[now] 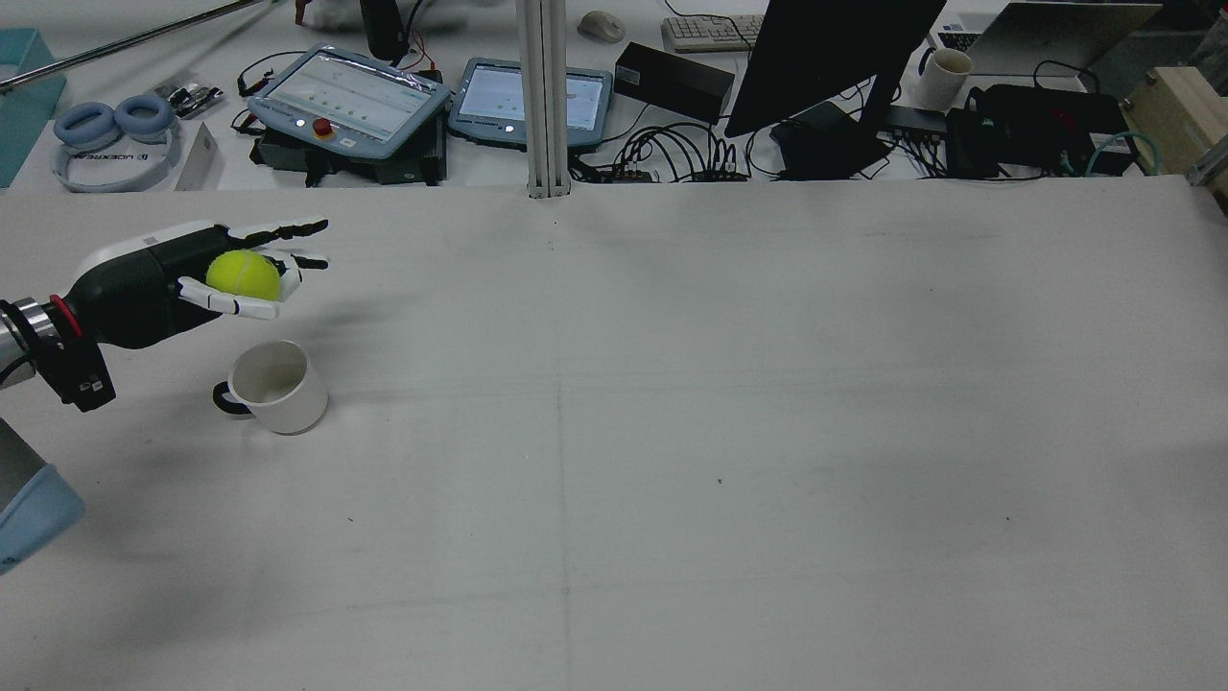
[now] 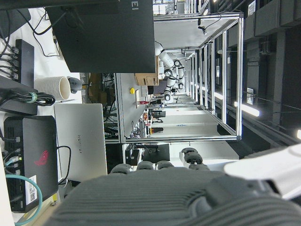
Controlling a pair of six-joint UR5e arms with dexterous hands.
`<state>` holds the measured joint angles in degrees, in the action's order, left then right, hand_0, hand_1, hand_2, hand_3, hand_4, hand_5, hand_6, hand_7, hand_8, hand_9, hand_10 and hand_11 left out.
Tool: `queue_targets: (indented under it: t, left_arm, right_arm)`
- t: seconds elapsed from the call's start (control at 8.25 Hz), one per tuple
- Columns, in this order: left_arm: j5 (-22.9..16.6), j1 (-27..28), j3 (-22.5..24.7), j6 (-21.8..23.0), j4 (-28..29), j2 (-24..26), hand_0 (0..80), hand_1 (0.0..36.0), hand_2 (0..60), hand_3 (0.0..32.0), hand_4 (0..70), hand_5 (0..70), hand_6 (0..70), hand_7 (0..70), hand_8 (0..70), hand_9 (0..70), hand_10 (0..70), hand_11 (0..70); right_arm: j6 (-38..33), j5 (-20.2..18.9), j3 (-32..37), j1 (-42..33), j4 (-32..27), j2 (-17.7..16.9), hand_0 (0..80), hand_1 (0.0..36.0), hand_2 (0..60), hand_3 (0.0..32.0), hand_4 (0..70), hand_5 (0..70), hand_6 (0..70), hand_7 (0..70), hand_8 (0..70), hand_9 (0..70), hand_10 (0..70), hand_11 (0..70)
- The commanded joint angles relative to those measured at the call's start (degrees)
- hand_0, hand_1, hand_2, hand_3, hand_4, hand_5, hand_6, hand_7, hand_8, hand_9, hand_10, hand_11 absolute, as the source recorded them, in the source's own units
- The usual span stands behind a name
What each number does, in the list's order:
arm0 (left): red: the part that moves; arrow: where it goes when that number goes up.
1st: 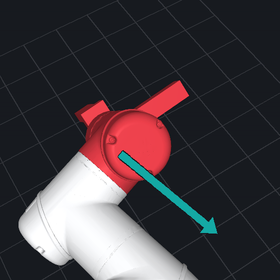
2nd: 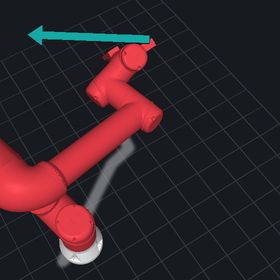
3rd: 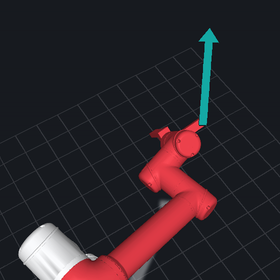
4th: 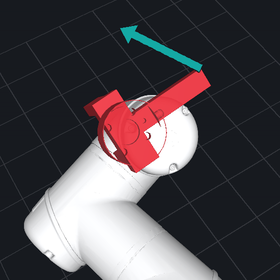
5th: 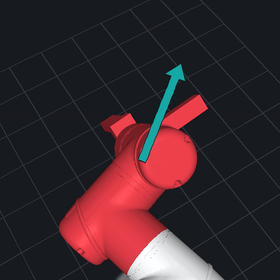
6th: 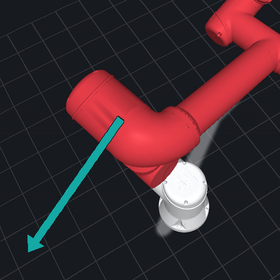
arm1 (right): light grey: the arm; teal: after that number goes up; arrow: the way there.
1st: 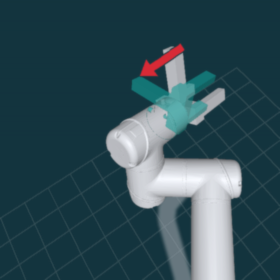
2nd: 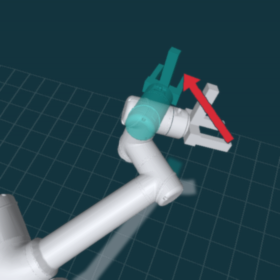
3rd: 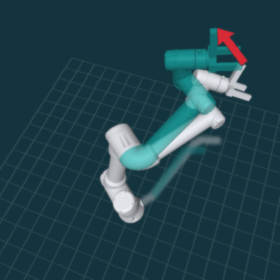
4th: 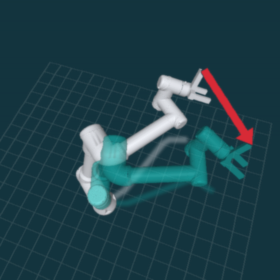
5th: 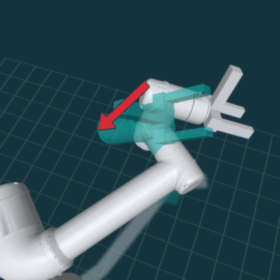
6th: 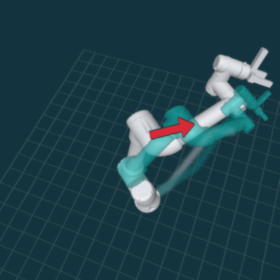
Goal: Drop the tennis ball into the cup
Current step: 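Position the held ball above the mug opening with the left hand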
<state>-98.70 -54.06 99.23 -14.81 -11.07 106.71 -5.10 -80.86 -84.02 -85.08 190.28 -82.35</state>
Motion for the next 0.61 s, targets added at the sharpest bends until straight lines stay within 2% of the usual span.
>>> queue_targets:
  t: [0.0, 0.36, 0.48]
  left_arm:
    - [0.0, -0.08, 0.0, 0.22, 0.79, -0.36, 56.9, 28.9, 12.2, 0.0, 8.2, 2.6, 0.0, 15.3, 0.0, 1.6, 0.0, 0.0]
    - [0.0, -0.17, 0.09, 0.48, 2.36, -1.85, 59.0, 30.9, 14.0, 0.0, 6.9, 3.8, 0.7, 13.5, 0.0, 1.3, 0.0, 0.0]
    - [0.0, -0.08, 0.0, 0.66, 3.94, -2.64, 66.6, 33.5, 4.4, 0.0, 0.9, 5.1, 0.6, 10.1, 0.0, 0.6, 0.0, 0.0]
  right_arm:
    - [0.0, 0.0, 0.0, 0.0, 0.0, 0.0, 0.0, 0.0, 0.0, 0.0, 0.0, 0.0, 0.0, 0.0, 0.0, 0.0, 0.0, 0.0]
    - [0.0, 0.0, 0.0, 0.0, 0.0, 0.0, 0.0, 0.0, 0.0, 0.0, 0.0, 0.0, 0.0, 0.0, 0.0, 0.0, 0.0, 0.0]
    - [0.0, 0.0, 0.0, 0.0, 0.0, 0.0, 0.0, 0.0, 0.0, 0.0, 0.0, 0.0, 0.0, 0.0, 0.0, 0.0, 0.0, 0.0]
